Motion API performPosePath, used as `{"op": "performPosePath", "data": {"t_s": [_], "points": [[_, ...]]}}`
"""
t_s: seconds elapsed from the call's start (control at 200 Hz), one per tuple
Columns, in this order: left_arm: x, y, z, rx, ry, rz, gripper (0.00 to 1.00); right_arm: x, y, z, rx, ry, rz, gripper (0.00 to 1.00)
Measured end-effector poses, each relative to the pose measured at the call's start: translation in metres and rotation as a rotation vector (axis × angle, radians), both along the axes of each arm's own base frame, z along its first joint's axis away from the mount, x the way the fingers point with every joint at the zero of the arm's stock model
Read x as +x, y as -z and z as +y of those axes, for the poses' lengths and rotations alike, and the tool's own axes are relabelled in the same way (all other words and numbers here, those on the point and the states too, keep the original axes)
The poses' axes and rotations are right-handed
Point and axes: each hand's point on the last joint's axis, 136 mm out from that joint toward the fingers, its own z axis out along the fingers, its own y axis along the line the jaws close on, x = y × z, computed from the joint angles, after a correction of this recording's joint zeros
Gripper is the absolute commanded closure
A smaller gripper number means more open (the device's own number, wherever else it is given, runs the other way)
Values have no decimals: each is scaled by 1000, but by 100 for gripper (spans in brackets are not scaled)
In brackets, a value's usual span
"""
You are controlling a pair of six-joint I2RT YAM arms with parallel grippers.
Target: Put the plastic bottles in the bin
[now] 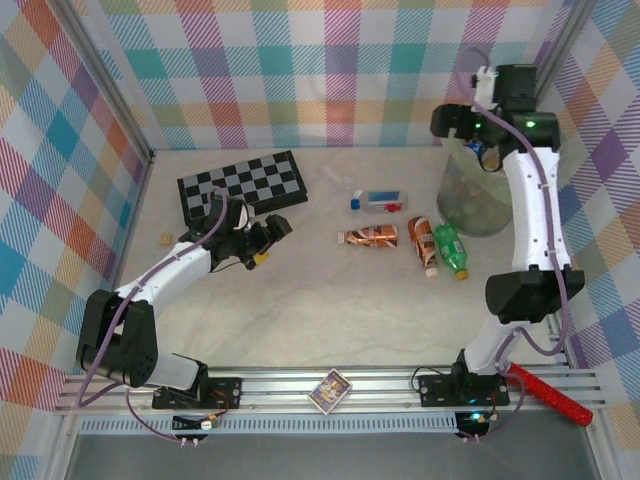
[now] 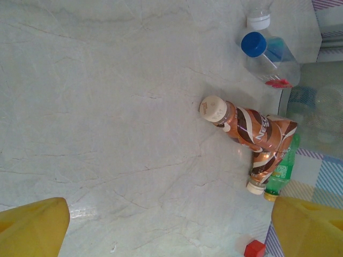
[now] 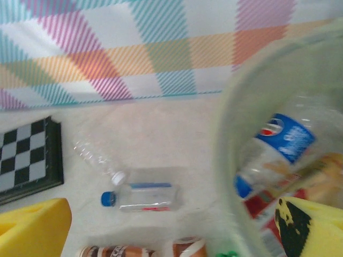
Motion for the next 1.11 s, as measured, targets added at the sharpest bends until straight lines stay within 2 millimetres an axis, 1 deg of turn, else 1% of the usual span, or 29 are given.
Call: {"op": "performPosePath", "data": {"t_s": [0.125,0.22,0.27,0.325,0.345,0.39,0.42,0.47,0.535,0.605,0.655,0.705,0.745,0.8,0.92,1.005,1.105], "points": [[0,0,0,0,1,0,3,0,17,53,-37,-148,13,4],[0,0,0,0,1,0,3,8,35,93,-66,-286,19,4],[0,0,0,1,1,1,3,15,53,114,-68,-363,40,4],[0,0,0,1,1,2,3,25,78,129,-66,-419,71,4],[0,0,0,1,1,2,3,29,87,133,-67,-431,81,5],[0,0,0,1,1,2,3,41,114,139,-68,-456,116,5],[-1,0,0,1,1,1,3,47,129,141,-70,-462,136,5],[-1,-1,0,1,1,-1,3,57,161,145,-73,-475,181,6],[-2,-2,1,1,1,-1,3,68,195,149,-73,-482,228,7],[-4,-5,1,1,1,-1,3,78,225,153,-70,-485,265,7],[-5,-6,2,1,1,-1,3,85,239,155,-66,-486,275,7],[-6,-7,2,1,1,-4,3,91,249,158,-61,-484,281,7],[-6,-8,2,0,1,-5,3,96,254,161,-54,-482,279,6],[-6,-9,2,-1,1,-8,3,104,258,166,-44,-481,267,6],[-6,-9,2,-1,1,-10,3,118,258,179,-16,-482,236,6],[-6,-10,2,-1,1,-10,3,122,262,188,7,-485,232,6],[-7,-11,2,-2,1,-11,3,120,277,197,27,-485,262,6]]}}
